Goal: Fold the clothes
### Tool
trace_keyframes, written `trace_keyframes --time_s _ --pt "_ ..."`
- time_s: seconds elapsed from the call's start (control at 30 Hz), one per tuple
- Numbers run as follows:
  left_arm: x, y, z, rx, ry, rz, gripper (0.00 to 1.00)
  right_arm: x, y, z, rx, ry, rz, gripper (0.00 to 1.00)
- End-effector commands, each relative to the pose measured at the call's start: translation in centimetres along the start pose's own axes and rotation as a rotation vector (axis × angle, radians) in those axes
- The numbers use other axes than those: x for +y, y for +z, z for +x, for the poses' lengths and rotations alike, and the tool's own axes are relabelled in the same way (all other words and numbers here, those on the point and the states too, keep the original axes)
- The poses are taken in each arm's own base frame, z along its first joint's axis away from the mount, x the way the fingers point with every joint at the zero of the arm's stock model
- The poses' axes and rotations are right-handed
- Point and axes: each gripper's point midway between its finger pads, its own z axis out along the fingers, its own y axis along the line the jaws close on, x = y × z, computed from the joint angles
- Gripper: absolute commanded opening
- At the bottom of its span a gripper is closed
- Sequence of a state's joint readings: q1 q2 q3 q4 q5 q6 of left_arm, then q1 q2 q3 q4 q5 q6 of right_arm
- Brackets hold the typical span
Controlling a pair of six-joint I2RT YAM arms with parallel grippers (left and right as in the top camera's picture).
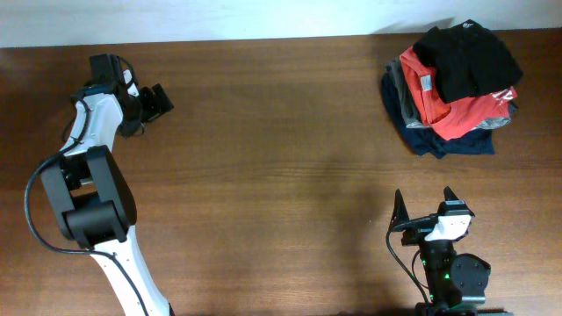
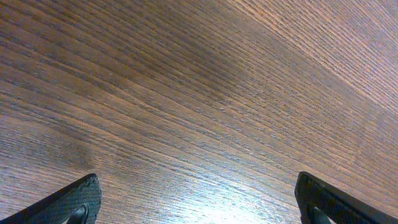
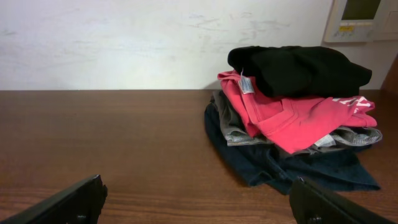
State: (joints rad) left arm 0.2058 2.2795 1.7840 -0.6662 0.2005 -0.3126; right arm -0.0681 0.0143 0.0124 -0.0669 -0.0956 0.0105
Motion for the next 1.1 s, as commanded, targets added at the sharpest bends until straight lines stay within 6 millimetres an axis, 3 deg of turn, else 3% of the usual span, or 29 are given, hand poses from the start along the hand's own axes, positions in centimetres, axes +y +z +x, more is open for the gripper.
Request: trace_keyframes --time_s 0.0,0.87,0.93,1.07 --pt "-0.4 -2.0 -1.5 -0.05 0.02 0.006 0.99 0.2 0.0 0.2 0.002 -0.011 -0.011 0.99" --pt "-0.3 -1.9 -1.3 -0.043 0.018 0.003 0.99 0.2 0.0 0.2 0.002 -0.011 -0.011 0.99" --pt "-0.5 -2.6 -1.5 -0.053 0.02 0.006 0.99 0.2 0.0 0.2 0.002 -0.011 -0.011 0.99" --pt "-2.2 -6.1 -1.8 -0.087 0.045 0.004 0.99 0.2 0.0 0.2 0.002 -0.011 -0.011 0.99"
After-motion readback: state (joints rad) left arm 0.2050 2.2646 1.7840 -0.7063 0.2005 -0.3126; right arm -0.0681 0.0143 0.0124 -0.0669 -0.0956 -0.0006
